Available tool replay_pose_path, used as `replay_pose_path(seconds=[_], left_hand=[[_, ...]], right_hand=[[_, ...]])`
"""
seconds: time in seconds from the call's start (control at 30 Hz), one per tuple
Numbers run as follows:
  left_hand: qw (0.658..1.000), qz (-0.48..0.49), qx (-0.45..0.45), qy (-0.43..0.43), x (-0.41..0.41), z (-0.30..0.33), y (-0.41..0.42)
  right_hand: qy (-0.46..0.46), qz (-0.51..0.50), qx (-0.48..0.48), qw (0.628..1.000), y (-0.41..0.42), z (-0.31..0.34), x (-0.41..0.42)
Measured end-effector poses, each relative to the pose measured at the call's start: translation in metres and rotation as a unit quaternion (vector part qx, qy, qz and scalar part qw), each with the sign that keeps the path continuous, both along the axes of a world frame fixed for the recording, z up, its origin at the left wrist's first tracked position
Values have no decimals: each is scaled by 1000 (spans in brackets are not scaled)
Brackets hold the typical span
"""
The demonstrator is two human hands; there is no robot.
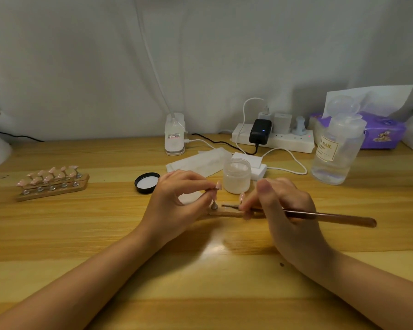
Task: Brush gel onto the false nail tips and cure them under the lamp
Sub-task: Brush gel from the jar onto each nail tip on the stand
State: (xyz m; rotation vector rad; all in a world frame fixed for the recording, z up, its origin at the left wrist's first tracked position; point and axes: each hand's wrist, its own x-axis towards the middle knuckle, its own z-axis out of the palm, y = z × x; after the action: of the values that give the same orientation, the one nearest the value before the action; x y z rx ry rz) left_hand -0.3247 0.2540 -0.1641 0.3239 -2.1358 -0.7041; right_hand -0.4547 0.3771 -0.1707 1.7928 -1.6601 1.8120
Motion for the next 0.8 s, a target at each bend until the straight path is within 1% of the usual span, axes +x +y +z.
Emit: replay_pose_path(seconds=[0.07,0.17,0.3,0.33,0.43,0.5,0.57,0.7,0.8], left_hand=[[1000,1,5,3,-1,0,0],[1000,4,7,18,-2,-1,0],[999,0,21,28,-2,0,-1],[999,-3,21,27,-2,0,-1],[999,-11,25,23,-2,1,-2],[999,-11,32,20,-3,1,-3],[999,-14,47,12,-2,1,-2],[996,-35,76,-23,-1,3,-2],[996,-38,73,-47,-2,4,-2]], right_hand=[[6,-5,-5,1000,-2,1,-1],[-23,10,-4,1000,-3,1,-3],[-61,12,28,998,-4,2,-2],[-47,2,26,999,-5,3,-2],[46,-17,11,999,-8,4,-1],[82,-27,3,996,-8,2,-2],[88,-39,3,995,-8,1,-2],[52,-26,11,998,-7,1,-2],[57,-18,13,998,-7,2,-2]])
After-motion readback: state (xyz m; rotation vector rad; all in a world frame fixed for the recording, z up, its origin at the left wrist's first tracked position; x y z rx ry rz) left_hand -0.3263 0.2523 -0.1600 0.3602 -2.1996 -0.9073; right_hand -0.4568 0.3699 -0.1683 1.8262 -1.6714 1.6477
